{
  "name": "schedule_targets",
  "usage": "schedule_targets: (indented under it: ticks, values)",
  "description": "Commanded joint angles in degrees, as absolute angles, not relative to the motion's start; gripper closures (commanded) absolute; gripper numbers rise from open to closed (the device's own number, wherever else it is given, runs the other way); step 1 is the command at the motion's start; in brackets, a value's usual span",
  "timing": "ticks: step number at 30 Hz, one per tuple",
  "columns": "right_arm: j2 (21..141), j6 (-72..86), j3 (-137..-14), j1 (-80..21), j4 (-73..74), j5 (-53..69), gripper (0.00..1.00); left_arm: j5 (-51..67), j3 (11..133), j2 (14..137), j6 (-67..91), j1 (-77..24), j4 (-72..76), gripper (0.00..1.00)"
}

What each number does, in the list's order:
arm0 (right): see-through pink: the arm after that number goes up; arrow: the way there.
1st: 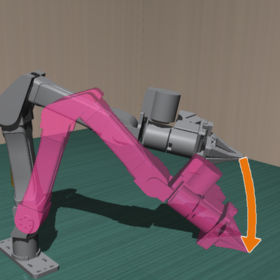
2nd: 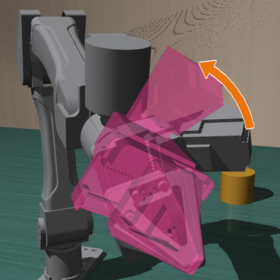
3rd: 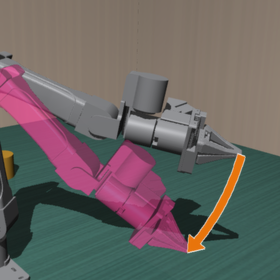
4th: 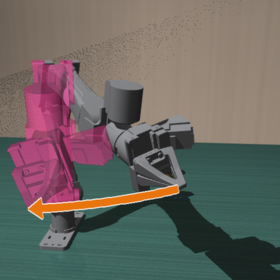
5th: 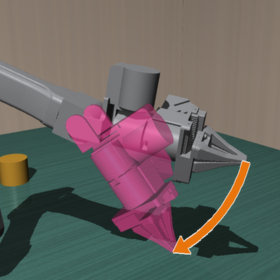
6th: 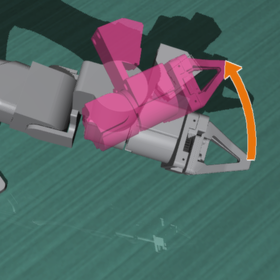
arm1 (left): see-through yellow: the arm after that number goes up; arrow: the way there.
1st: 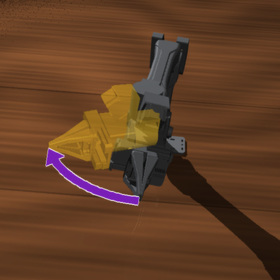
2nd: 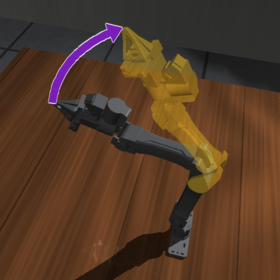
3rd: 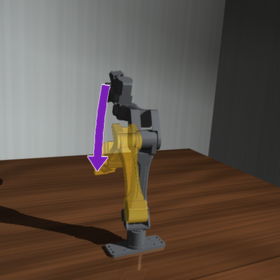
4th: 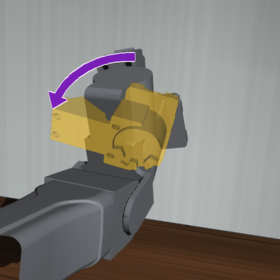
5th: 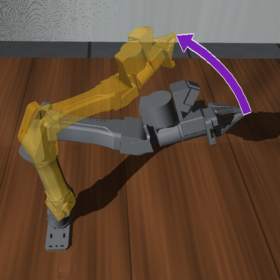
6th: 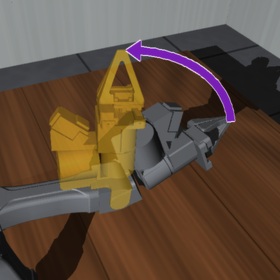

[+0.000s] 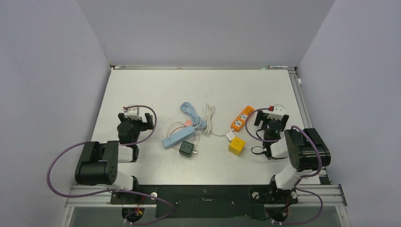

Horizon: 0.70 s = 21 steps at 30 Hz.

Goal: Insert the plug

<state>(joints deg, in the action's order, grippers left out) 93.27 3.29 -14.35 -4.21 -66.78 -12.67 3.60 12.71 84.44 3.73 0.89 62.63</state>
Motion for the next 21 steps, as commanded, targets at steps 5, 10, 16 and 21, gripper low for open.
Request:
schedule_targets:
  ticks: [5,10,16,21]
  values:
    - [91.83,3.77,-14.55,-4.56,-68.67,-13.42,0.10,3.08,14.26,84.18,3.25,0.78,63.90,0.04]
    - [84.43,5.59,-21.64,-5.10,-50.95,-19.18,0.10,3.74,14.26,84.03,3.52,1.01,63.79,0.04]
    - [70.78,19.36,-22.39,-4.52,-42.82,-16.87,0.10,8.25,24.56,78.26,3.88,3.07,41.45,0.04]
    - [68.58,34.12,-31.21,-2.72,-26.25,-6.41,0.10,18.37,38.23,74.47,-1.24,3.03,13.87,0.04]
